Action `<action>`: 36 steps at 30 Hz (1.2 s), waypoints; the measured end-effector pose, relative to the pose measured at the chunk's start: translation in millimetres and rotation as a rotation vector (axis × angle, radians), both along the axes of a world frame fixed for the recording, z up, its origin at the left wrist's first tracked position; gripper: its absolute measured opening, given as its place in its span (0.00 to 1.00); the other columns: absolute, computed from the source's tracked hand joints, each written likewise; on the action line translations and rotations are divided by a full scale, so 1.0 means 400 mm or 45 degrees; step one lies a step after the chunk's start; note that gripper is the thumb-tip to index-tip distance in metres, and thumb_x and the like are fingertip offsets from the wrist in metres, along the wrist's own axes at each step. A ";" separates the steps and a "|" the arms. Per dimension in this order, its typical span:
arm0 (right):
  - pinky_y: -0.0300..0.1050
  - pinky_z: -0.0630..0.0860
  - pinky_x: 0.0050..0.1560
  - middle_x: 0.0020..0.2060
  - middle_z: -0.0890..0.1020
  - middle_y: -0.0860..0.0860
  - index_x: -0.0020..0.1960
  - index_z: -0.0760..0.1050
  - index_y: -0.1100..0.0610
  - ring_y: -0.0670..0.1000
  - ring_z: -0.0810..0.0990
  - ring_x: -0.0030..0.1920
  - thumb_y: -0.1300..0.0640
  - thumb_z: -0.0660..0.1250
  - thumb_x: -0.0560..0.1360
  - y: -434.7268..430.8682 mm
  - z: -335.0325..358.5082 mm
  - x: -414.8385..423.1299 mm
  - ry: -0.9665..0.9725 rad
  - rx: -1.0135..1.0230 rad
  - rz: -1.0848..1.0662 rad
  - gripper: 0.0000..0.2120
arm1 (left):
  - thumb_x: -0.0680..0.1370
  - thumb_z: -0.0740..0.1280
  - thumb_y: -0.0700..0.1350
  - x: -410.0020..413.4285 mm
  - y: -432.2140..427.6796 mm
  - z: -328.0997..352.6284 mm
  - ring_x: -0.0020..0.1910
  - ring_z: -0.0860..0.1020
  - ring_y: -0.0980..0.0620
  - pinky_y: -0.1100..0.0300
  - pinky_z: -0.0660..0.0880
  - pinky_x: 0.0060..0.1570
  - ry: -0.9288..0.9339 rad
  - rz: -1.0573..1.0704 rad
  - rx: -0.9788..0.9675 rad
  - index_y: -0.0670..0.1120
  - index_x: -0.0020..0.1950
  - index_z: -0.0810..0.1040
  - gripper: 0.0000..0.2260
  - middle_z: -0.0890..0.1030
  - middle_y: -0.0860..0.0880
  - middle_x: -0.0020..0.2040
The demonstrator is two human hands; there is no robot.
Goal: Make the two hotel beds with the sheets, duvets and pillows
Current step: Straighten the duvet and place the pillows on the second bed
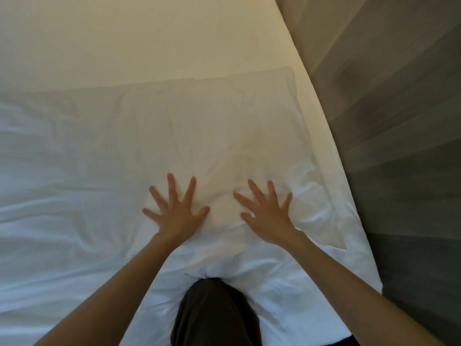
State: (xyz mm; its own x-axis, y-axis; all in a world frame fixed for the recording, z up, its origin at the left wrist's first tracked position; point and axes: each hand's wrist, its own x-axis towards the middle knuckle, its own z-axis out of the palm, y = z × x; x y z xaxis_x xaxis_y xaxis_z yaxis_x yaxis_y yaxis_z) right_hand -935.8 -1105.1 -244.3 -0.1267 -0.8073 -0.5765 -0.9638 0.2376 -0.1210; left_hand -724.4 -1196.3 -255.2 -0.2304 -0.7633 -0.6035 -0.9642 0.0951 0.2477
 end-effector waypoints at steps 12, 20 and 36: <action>0.70 0.52 0.72 0.78 0.37 0.45 0.77 0.42 0.37 0.59 0.39 0.78 0.44 0.57 0.81 0.201 0.008 -0.154 -0.134 0.026 -0.694 0.31 | 0.82 0.55 0.55 0.025 0.050 0.047 0.77 0.39 0.38 0.35 0.50 0.72 -0.004 -0.367 0.112 0.59 0.78 0.42 0.29 0.37 0.49 0.79; 0.63 0.56 0.73 0.79 0.48 0.50 0.78 0.50 0.41 0.58 0.49 0.78 0.49 0.61 0.80 0.439 0.149 -0.034 -0.148 -0.146 -0.860 0.31 | 0.82 0.56 0.54 0.126 0.199 0.199 0.77 0.41 0.39 0.39 0.47 0.73 0.175 -0.419 -0.055 0.58 0.79 0.45 0.29 0.41 0.49 0.79; 0.63 0.56 0.74 0.78 0.53 0.51 0.78 0.54 0.48 0.58 0.52 0.77 0.50 0.63 0.80 0.821 0.292 0.038 -0.138 -0.181 -1.102 0.31 | 0.83 0.57 0.52 0.162 0.570 0.274 0.77 0.41 0.39 0.37 0.48 0.73 0.275 -0.590 -0.006 0.61 0.78 0.48 0.27 0.42 0.50 0.80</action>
